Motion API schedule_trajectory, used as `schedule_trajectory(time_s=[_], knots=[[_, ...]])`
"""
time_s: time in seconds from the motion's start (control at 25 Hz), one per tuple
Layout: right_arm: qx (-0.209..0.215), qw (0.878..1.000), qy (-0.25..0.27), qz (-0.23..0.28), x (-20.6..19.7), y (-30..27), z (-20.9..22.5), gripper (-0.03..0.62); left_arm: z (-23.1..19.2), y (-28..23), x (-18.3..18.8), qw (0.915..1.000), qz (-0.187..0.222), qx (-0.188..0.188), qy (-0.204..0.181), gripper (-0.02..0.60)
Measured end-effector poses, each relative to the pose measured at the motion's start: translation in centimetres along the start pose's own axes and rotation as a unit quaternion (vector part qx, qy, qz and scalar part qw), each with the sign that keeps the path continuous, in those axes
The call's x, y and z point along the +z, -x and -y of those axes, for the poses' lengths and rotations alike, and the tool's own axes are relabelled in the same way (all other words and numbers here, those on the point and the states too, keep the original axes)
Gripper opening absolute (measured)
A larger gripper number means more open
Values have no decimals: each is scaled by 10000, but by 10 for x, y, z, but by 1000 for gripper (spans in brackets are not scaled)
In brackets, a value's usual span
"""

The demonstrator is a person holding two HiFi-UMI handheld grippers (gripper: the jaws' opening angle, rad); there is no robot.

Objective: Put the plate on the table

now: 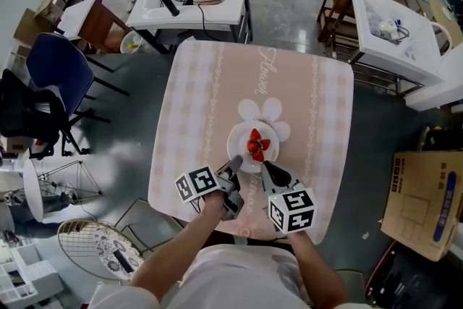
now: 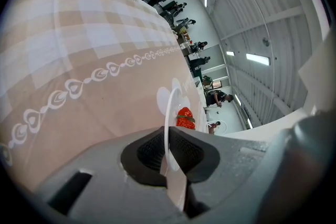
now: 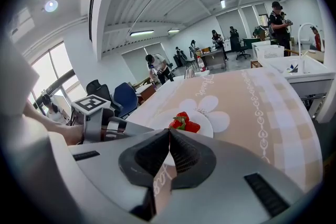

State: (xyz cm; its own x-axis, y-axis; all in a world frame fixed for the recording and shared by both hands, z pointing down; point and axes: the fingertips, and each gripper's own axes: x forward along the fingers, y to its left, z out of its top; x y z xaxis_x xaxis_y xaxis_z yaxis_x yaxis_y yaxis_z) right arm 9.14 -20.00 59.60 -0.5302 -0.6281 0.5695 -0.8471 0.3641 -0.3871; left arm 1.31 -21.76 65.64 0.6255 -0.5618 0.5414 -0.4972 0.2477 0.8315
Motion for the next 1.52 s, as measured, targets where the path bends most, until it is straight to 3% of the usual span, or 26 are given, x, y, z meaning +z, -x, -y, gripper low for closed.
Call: schedule_trajectory(time_s=[0.44, 0.64, 0.88, 1.16, 1.32, 1.52], knots=[[137, 9999, 16, -87, -5, -2, -1, 5, -6, -1, -2, 9952, -302, 600, -718, 46], [147, 9998, -13, -100, -6, -2, 2, 5, -9, 0, -4, 9863, -574, 944, -1222, 71], [137, 9999, -9, -66, -4, -3, 2, 5, -12, 4, -3, 9784, -729, 1203, -1517, 86], [82, 10000, -17, 5, -1, -1, 2, 5, -20, 7, 0, 9616, -955, 1542, -2059, 107], [13, 10000, -46, 67, 1, 3, 2, 5, -22, 13, 0, 9565, -990, 1582, -2244, 107], [-84, 9998, -53, 191, 7, 10, -4, 5, -6, 23, 4, 9549, -917, 1283, -2517, 106]])
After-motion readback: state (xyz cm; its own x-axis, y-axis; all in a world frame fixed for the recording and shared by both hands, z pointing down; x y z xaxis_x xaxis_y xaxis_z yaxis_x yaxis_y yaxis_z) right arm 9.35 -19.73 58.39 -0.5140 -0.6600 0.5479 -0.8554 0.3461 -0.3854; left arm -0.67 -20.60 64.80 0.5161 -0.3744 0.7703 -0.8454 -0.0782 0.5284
